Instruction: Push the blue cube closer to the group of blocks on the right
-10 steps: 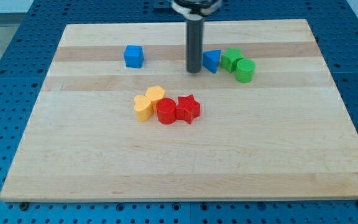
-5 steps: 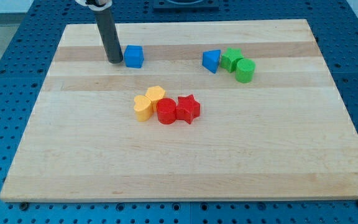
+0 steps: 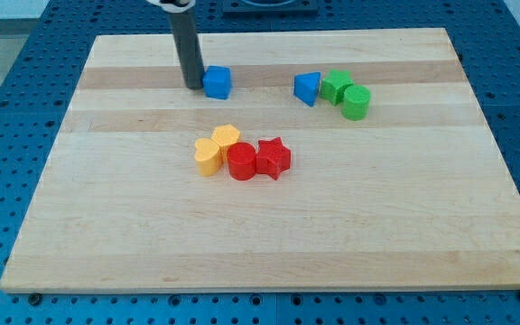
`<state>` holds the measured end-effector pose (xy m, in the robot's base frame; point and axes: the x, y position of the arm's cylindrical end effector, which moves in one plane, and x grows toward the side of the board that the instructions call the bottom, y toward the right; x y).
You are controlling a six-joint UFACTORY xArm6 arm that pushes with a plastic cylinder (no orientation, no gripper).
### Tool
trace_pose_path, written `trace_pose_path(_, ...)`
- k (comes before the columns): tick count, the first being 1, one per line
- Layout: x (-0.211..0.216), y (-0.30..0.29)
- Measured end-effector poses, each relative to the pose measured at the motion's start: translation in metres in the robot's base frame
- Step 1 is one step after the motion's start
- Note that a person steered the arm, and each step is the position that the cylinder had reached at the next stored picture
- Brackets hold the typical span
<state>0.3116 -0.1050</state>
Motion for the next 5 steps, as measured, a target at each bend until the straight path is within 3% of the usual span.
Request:
trace_pose_path(3, 0.006, 0.119)
trace_pose_path(5, 0.006, 0.124)
